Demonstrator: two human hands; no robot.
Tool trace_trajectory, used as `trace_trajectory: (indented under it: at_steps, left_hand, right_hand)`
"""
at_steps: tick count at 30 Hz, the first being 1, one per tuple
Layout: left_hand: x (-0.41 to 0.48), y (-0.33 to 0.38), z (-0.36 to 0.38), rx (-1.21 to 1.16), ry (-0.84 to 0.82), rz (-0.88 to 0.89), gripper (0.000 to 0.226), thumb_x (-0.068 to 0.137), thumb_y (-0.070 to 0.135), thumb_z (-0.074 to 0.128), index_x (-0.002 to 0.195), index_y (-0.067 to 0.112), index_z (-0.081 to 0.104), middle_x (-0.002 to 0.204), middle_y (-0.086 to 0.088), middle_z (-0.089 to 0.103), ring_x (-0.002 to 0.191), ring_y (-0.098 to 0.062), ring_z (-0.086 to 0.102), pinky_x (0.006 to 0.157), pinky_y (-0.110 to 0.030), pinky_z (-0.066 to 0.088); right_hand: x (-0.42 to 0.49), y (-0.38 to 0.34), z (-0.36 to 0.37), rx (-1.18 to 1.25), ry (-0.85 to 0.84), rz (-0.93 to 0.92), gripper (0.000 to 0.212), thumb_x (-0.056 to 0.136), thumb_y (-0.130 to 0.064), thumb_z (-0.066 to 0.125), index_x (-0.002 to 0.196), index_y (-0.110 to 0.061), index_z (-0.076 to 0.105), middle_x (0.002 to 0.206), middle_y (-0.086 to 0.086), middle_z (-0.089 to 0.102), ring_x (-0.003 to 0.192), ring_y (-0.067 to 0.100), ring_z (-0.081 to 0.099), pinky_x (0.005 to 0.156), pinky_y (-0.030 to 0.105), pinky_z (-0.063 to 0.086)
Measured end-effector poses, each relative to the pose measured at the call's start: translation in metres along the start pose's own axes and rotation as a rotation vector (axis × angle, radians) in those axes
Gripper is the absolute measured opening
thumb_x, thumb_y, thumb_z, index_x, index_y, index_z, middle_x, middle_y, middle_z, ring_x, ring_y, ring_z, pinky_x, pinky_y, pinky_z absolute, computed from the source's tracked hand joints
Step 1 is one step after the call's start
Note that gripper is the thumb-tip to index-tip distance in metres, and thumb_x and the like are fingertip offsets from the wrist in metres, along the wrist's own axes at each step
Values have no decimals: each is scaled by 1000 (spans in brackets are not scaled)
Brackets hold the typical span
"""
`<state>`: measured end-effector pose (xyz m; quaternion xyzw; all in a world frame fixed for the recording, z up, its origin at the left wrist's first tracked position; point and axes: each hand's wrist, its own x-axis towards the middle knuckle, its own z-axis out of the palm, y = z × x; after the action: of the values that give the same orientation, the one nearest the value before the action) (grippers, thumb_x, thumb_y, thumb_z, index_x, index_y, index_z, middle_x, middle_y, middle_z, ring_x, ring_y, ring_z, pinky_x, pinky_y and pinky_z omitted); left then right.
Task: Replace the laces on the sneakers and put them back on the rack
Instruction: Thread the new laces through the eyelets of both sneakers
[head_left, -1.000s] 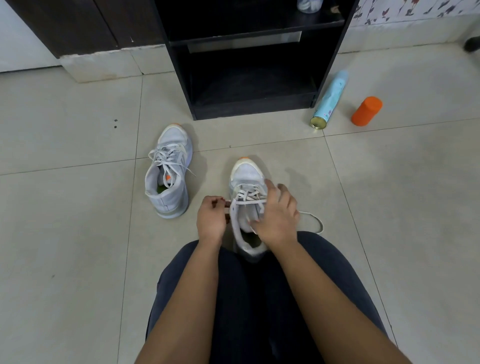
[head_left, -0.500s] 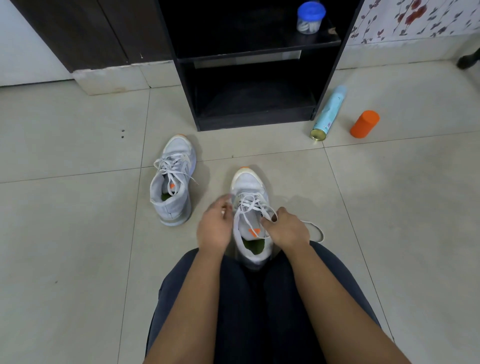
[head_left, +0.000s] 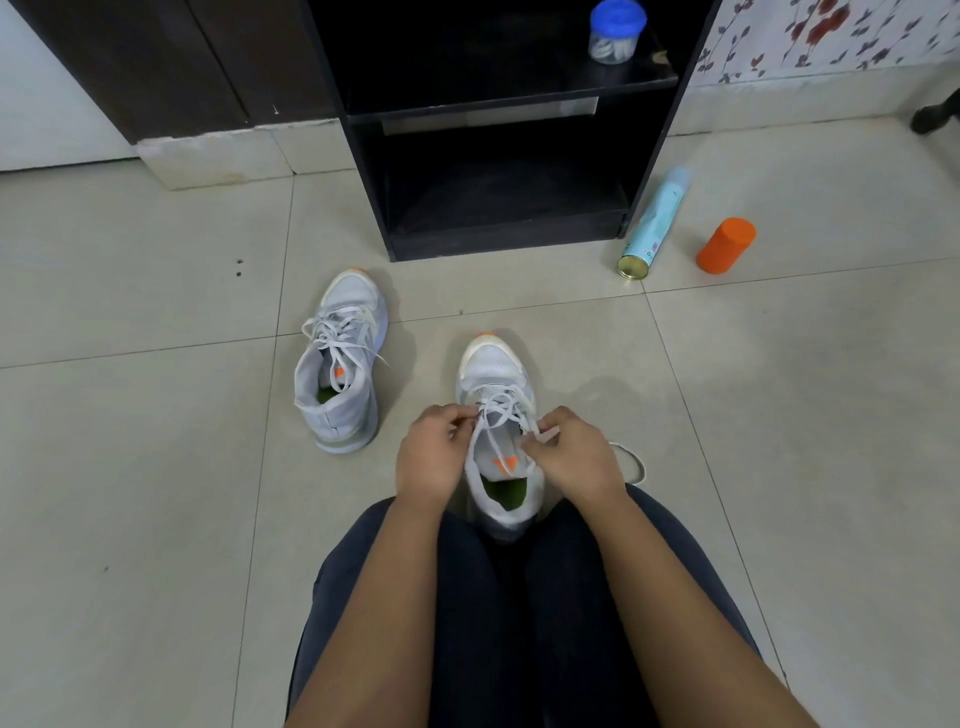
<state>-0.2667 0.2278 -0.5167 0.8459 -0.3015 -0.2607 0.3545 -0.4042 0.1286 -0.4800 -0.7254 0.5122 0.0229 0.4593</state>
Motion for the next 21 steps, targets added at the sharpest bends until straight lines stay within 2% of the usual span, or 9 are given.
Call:
trace_trajectory:
  at_steps: [2,3,6,9,12,14,16,18,21]
  left_hand:
    - [2,-2,0,-34,28,-18,15,90,21,58,94,23,72,99,4,67,90,-15,63,82,-31,50]
    - [3,-4,-2,-62,32,-30,13,89,19,58,88,22,71,95,2,67,88,-16,63,80,-32,50]
    - [4,-9,-3,-170,15,-122,18,91,15,55,77,23,62,91,-5,65,83,-24,64,81,-45,54]
    - [5,-5,2,-204,30,-140,19,96,15,47,80,20,56,95,-12,62,86,-28,63,81,-50,55]
    - [5,8,-5,-637,185,-263,19,102,10,36,88,13,48,95,-11,57,70,-23,68,64,-30,59]
    - [5,5,-20,-841,454,-338,16,103,8,32,92,10,43,95,-8,54,54,-11,67,46,-20,51]
    - [5,-9,-31,-684,686,-364,16,101,11,33,96,10,47,106,-15,59,48,-4,64,43,-24,46]
    - [3,-20,-33,-420,746,-302,17,97,10,38,109,12,51,119,-11,56,63,-7,67,59,-38,54]
    - [0,-21,-15,-153,383,-41,33,95,16,44,124,29,53,125,2,54,92,-34,64,80,-50,54]
  right_hand:
    - [-8,-2,-5,315,-143,1,17,92,-21,53,105,-18,63,79,4,70,65,13,62,63,24,46]
    - [-11,-1,-6,344,-173,-18,19,93,-18,50,103,-18,66,79,1,70,65,11,61,64,23,45]
    - [-5,7,-5,35,-40,-117,16,84,-17,60,99,-23,60,74,-6,61,70,13,57,64,26,41]
    - [2,8,1,-128,-4,-60,36,79,-22,68,101,-17,40,77,-1,56,73,23,56,61,30,36]
    - [7,11,4,-141,-3,16,32,83,-17,62,104,-11,40,85,4,54,86,30,59,65,30,36]
    - [9,14,6,-149,14,23,29,83,-19,60,105,-12,43,88,4,57,86,29,59,66,31,38]
    - [9,14,6,-165,40,39,26,83,-23,58,103,-12,46,91,5,59,84,27,57,67,31,39]
    - [9,14,8,-224,56,42,22,85,-26,55,101,-12,51,95,6,62,87,28,58,68,31,39]
    - [10,15,8,-264,73,38,26,88,-35,52,99,-11,55,100,8,64,94,30,60,70,31,39]
